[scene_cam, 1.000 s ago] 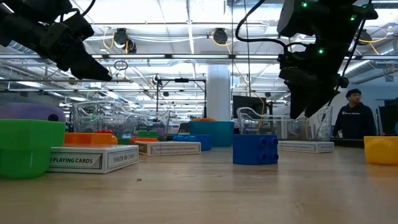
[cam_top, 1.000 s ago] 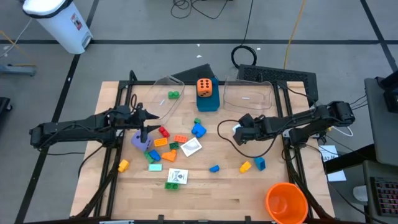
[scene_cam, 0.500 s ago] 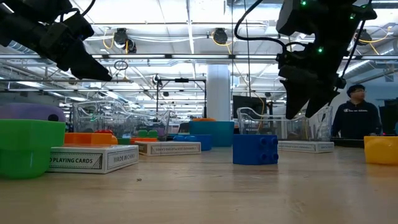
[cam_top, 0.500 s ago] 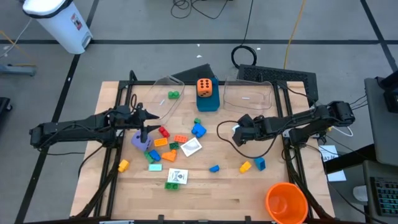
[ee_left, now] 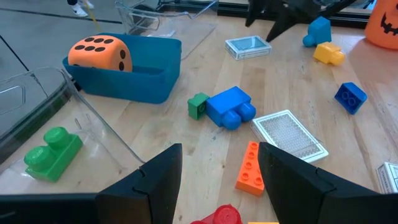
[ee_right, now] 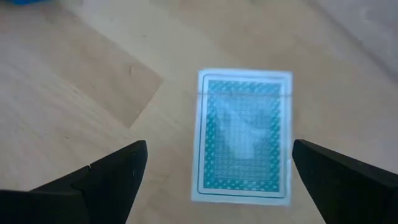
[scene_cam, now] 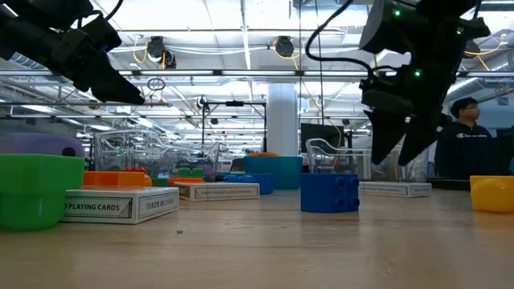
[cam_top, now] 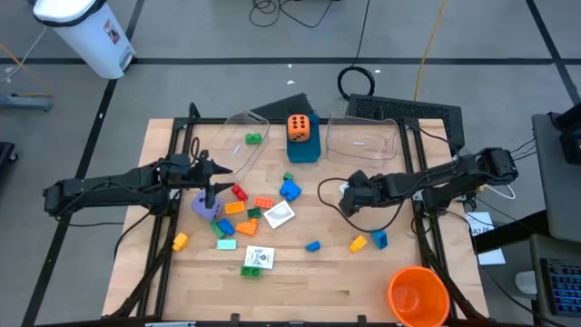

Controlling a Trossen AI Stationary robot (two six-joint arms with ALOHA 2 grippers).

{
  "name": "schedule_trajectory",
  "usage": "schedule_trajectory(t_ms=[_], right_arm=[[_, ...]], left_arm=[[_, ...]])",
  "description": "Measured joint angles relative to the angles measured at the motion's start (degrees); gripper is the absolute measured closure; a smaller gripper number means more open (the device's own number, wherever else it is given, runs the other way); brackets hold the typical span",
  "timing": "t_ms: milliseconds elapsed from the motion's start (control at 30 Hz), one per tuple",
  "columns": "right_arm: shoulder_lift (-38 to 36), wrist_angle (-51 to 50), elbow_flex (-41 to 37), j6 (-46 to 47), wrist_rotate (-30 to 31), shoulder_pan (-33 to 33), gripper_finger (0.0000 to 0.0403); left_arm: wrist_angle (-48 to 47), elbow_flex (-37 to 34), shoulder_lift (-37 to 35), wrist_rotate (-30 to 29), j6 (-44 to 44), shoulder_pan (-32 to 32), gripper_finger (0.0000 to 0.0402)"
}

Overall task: Pick & Place Toys
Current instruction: Put the green playing card into the right transparent bin

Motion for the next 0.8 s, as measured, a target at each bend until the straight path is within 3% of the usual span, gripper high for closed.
schedule_trajectory(t_ms=[800], right_arm=[[0.0, 5.5, -7.9, 1.7, -0.8, -1.7, 0.0006]], left_arm=[[0.1, 0.0, 0.0, -1.3, -0.4, 0.0, 0.0188]])
